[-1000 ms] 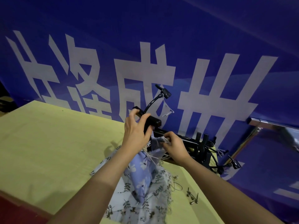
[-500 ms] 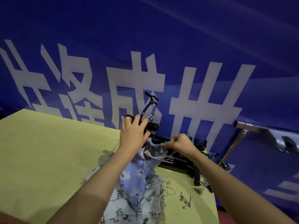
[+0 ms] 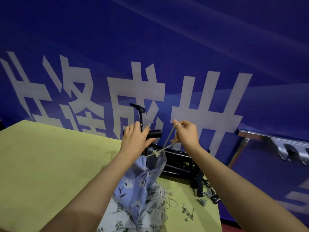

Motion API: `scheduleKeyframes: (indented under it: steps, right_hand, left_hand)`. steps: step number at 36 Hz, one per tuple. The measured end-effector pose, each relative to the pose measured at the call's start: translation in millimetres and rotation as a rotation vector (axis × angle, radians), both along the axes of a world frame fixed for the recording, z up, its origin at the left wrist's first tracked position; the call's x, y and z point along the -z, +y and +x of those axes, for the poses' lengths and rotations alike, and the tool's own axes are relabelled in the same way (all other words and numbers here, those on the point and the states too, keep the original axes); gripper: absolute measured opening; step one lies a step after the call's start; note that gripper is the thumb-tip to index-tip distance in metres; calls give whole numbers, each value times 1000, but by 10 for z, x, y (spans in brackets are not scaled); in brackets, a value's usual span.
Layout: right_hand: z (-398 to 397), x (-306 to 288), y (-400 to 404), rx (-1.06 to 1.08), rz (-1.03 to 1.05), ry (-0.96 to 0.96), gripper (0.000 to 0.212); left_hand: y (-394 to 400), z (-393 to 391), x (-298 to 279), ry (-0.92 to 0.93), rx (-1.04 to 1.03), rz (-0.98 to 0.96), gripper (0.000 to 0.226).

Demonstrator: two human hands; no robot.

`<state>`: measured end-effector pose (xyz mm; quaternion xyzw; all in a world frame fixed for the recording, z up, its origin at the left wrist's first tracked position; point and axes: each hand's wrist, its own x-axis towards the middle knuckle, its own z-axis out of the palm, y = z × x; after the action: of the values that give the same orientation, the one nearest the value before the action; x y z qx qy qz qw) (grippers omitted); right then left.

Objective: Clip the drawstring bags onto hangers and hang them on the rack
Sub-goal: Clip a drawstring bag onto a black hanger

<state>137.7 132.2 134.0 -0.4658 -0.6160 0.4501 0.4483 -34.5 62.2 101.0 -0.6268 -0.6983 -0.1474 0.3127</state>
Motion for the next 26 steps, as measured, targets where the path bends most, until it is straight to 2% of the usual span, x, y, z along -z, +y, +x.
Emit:
scheduleKeyframes:
  steps: [4,9,12,15,17,21,23,26]
  right_hand:
    - [-73,-196,-24,-23,7,-17,39]
    - [-173,-504,-18,-8,237,-121,44]
    - [-221,-691,-36,-9,217,-54,46]
    - [-247,-882,-48,-89,10,109,41]
    - [-244,-995,-63,-111,-38,139,39]
    - [-305,-1027,-31,-55,114,17,38]
    - [-352,-982,-4,-41,150,-20,36]
    - [-402,-926,-8,-56,178,-53,41]
  left_hand:
    - [-13,60,-105,-19,-121,-39,42]
    - [36,104,-213,8,-215,-83,35]
    - [69,96,-263,32,-253,-78,35]
    - [58,85,-300,26,-253,-90,33]
    - [51,62,-306,15,-222,-95,31]
    - [17,47,-275,-18,-150,-121,26]
    - [-4,74,-261,-67,-120,-148,16]
    - [-25,131,-222,-118,-67,-127,31]
